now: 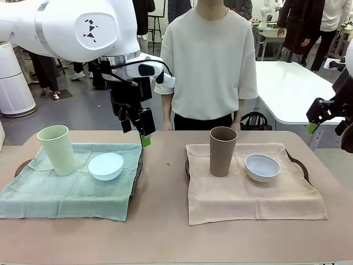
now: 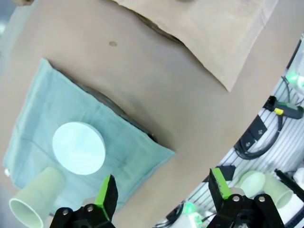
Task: Set up a tray with a mat and arrange the tableware.
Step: Place the Picnic Bowl and Reusable plastic cup back onto the Handle tray in front of the human's position.
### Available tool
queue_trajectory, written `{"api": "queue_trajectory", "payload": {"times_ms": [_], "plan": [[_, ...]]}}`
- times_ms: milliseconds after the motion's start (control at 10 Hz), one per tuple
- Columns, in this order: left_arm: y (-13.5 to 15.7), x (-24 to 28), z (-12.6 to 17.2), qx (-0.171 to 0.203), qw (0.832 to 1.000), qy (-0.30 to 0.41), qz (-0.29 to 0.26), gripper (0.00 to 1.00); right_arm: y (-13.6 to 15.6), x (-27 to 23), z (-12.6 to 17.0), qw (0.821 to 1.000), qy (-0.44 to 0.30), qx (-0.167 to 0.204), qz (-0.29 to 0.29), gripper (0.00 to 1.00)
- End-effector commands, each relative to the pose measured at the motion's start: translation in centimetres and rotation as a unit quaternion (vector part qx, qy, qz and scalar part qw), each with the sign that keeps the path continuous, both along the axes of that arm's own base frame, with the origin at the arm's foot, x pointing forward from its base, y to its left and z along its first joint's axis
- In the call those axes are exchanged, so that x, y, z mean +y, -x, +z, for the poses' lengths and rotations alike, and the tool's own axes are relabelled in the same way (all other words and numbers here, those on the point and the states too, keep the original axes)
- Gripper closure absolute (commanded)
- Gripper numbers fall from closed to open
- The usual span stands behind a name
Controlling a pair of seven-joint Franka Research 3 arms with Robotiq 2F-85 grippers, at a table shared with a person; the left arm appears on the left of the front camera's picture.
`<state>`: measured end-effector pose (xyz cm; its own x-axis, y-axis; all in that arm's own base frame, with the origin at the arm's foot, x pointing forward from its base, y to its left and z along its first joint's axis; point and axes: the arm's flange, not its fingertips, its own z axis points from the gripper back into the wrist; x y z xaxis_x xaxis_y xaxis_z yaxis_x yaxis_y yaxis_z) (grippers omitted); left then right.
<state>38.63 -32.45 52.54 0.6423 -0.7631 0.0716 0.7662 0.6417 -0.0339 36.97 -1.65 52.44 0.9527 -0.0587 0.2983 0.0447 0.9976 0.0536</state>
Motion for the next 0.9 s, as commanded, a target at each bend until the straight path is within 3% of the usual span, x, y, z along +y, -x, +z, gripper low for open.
{"api": "queue_trajectory", "payload": {"times_ms": [0,300,600,800], "plan": [[0.0,0.0,0.0,0.0,1.0,0.0,0.0,0.0,0.0,0.0,0.0,1.0,0.0,0.0,0.0,0.22],[-0.6,5.0,-0.2,0.012,0.999,-0.009,0.037,0.0,2.3,-2.7,-1.5,0.999,-0.013,0.049,-0.006,0.22],[0.6,11.8,0.2,0.009,0.996,0.004,0.09,0.0,5.7,-4.3,-1.4,0.997,-0.033,0.069,-0.022,0.22],[0.9,16.3,0.2,0.009,0.993,0.031,0.11,0.0,5.8,-6.0,-1.1,0.995,-0.066,0.074,-0.03,0.22]]}}
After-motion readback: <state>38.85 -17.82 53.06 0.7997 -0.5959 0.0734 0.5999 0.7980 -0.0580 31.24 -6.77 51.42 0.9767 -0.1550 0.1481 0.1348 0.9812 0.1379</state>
